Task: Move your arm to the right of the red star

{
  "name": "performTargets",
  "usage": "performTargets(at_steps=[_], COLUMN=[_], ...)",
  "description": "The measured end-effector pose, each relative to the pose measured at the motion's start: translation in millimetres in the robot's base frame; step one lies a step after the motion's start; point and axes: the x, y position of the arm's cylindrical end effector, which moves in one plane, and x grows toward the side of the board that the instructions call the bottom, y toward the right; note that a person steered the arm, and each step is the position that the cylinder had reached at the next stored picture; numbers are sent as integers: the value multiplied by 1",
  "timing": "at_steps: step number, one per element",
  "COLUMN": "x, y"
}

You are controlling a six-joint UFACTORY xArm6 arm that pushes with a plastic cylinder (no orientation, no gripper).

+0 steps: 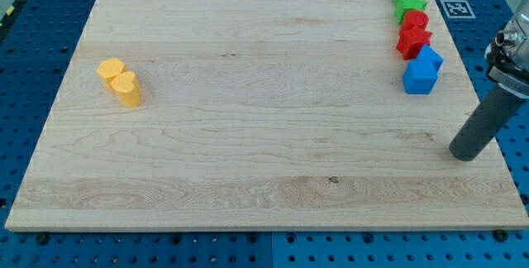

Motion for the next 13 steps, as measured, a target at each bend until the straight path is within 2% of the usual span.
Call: performTargets(at_steps=[8, 11, 12, 13], x=[3, -101, -150, -186], y=[24, 85, 96, 77])
